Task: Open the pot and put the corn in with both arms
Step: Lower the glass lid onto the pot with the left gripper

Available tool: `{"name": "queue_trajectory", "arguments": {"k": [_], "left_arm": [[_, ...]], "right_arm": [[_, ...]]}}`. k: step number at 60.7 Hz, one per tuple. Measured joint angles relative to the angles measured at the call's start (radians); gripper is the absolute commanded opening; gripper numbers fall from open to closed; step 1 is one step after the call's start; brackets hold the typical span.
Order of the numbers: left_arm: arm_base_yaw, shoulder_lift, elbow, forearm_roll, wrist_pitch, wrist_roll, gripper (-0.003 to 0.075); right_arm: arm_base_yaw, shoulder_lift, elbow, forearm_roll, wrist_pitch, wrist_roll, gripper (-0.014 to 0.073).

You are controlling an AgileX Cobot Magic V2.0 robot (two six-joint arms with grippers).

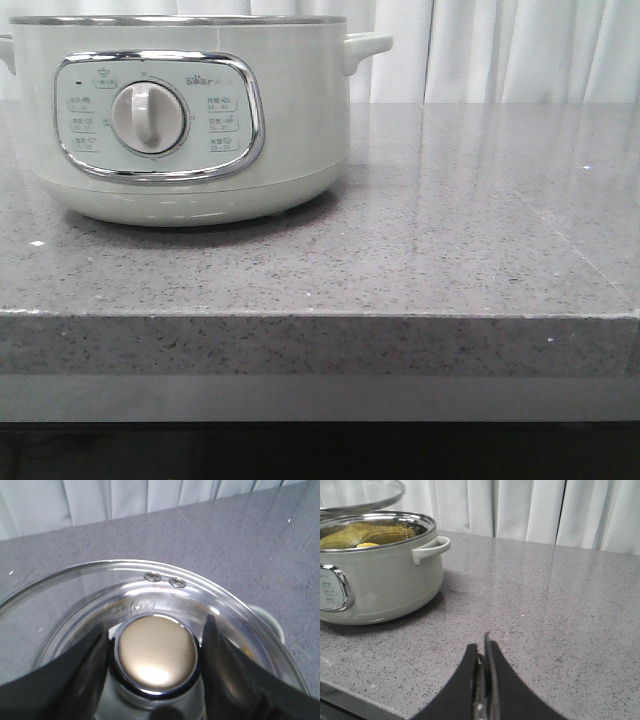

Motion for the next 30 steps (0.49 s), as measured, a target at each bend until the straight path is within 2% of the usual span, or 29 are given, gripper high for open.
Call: {"name": "queue_trajectory", "arguments": {"k": [7,30], "left_arm": [[-0.019,0.06,-0.009,-0.004,-0.053,0.0,0.0263],[-0.034,0.097,0.017,-0.024,-0.079,0.0,0.0263]], "right_arm": [[0.0,0.0,0.0,0.0,0.0,0.0,-0.0071],[0.0,0.0,0.0,0.0,-0.001,0.0,-0.0071]]}}
